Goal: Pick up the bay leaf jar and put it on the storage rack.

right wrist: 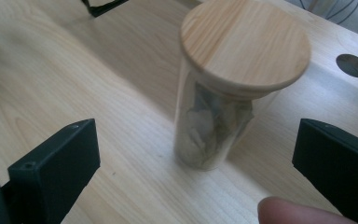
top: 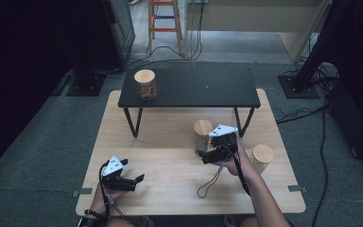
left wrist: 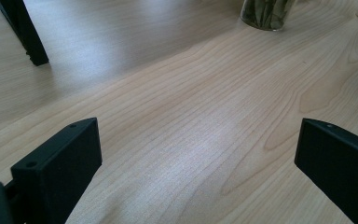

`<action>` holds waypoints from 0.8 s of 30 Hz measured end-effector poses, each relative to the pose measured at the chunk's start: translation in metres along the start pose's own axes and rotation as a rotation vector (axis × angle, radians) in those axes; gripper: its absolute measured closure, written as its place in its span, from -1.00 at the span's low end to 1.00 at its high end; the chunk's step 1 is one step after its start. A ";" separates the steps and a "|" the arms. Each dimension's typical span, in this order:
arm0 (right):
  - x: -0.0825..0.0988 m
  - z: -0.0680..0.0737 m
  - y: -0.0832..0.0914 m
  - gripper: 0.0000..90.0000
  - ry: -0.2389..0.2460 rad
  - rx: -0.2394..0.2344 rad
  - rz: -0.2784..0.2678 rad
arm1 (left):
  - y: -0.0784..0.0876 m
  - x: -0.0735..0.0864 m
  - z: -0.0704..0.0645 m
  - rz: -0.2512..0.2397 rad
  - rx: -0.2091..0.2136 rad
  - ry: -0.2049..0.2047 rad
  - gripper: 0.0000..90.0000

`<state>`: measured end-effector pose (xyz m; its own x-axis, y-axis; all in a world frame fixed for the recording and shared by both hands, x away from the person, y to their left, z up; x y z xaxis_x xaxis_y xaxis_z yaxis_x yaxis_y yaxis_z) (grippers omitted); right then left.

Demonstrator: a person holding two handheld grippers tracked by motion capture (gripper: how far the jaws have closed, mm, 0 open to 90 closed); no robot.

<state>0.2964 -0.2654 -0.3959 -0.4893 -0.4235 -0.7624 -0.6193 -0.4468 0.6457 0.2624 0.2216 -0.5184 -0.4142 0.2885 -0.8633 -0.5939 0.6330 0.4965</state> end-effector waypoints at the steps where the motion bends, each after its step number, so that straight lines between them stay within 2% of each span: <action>1: -0.001 -0.002 -0.001 -0.99 -0.010 -0.001 -0.003 | 0.000 0.000 0.000 -0.002 0.000 0.001 -0.99; 4: -0.004 -0.005 -0.002 -0.98 -0.029 0.000 -0.007 | 0.000 0.000 0.000 -0.003 0.000 0.002 -0.99; 10: -0.014 -0.006 -0.011 -0.96 -0.017 0.010 0.011 | 0.000 0.000 0.000 -0.002 0.001 0.003 -0.99; 15: -0.024 -0.010 -0.022 -0.94 -0.030 0.026 0.036 | 0.000 0.000 0.000 -0.001 0.002 0.003 -0.99; 20: -0.030 -0.011 -0.034 -0.94 -0.023 0.031 0.069 | 0.000 0.000 0.000 0.000 0.003 0.002 -0.99; 24: -0.031 -0.012 -0.039 -0.88 -0.033 0.037 0.074 | 0.000 0.000 0.001 -0.002 0.005 0.002 -0.99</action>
<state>0.3432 -0.2443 -0.3965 -0.5545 -0.4279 -0.7137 -0.6023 -0.3854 0.6990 0.2629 0.2222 -0.5185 -0.4146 0.2859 -0.8639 -0.5914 0.6369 0.4946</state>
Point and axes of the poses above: each handheld gripper's, and its own axes: y roughly backward along the jaws, x roughly out of its underside, z roughly to its left, the point moved 6 cm from there along -y, roughly forward along the jaws
